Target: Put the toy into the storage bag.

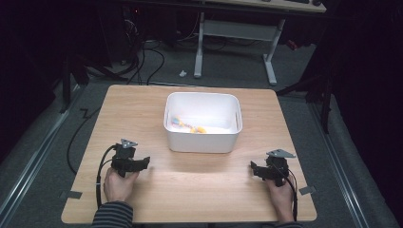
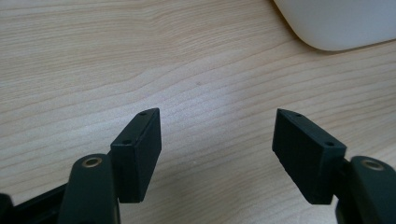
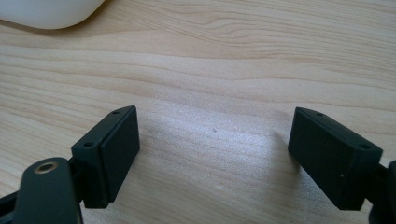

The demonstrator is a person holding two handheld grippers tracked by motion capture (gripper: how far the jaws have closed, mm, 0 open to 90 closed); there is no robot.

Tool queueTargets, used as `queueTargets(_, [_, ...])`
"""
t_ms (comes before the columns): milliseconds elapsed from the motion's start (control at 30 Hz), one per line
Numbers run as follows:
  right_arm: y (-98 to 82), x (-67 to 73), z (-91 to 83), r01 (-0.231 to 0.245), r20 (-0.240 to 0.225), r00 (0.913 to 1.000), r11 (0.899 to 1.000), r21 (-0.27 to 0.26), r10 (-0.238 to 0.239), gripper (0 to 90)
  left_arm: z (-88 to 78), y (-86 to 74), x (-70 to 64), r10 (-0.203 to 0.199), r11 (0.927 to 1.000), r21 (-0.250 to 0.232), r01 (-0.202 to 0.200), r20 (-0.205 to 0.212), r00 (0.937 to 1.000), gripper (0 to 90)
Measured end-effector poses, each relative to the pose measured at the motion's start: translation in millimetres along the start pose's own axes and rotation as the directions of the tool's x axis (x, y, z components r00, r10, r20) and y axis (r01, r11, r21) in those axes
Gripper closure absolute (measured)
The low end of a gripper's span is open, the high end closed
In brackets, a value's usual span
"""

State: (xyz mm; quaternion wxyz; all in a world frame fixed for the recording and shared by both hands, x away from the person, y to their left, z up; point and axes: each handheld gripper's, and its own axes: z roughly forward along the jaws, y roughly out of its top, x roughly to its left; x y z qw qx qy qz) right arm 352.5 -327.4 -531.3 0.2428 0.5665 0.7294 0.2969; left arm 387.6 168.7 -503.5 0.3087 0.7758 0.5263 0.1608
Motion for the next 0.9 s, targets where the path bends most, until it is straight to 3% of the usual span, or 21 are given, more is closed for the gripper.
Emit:
queueTargets(233, [0.0, 0.2, 0.0, -0.002, 0.001, 1.0, 1.0, 0.001, 0.002, 16.7, 12.0, -5.0, -4.2, -0.004, 1.0, 0.0, 0.004, -0.025, 0.9997, 33.4])
queueTargets(367, [0.0, 0.1, 0.0, -0.001, 0.001, 1.0, 1.0, 0.0, 0.001, 16.7, 15.7, -7.5, -7.3, 0.012, 0.9999, -0.008, -0.012, -0.057, 0.9983, 33.6])
queueTargets(400, [0.0, 0.0, 0.0, 0.001, 0.0, 1.0, 1.0, 0.0, -0.001, 16.7, 18.4, -9.2, -11.6, 0.04, 0.9991, -0.009, -0.041, -0.082, 0.9958, 33.6])
queueTargets(467, [0.0, 0.0, 0.1, 0.006, -0.002, 1.0, 1.0, -0.002, -0.006, 16.7, 20.8, -11.2, -13.7, 0.047, 0.9984, -0.027, -0.05, -0.08, 0.9957, 33.3])
queueTargets(567, [0.0, 0.0, 0.1, 0.006, -0.003, 1.0, 1.0, -0.002, -0.006, 16.7, 23.5, -13.1, -12.7, 0.027, 0.9979, -0.058, -0.031, -0.061, 0.9977, 33.1])
queueTargets(667, [0.0, 0.0, 0.1, 0.005, -0.003, 1.0, 1.0, -0.002, -0.005, 16.7, 26.6, -20.3, -11.3, 0.021, 0.9907, -0.133, -0.029, -0.061, 0.9979, 31.2])
queueTargets(900, [-0.2, 0.0, 0.0, 0.005, -0.003, 1.0, 1.0, -0.002, -0.005, 16.7, 26.5, -20.7, -12.5, 0.021, 0.9913, -0.128, -0.029, -0.066, 0.9976, 28.4])
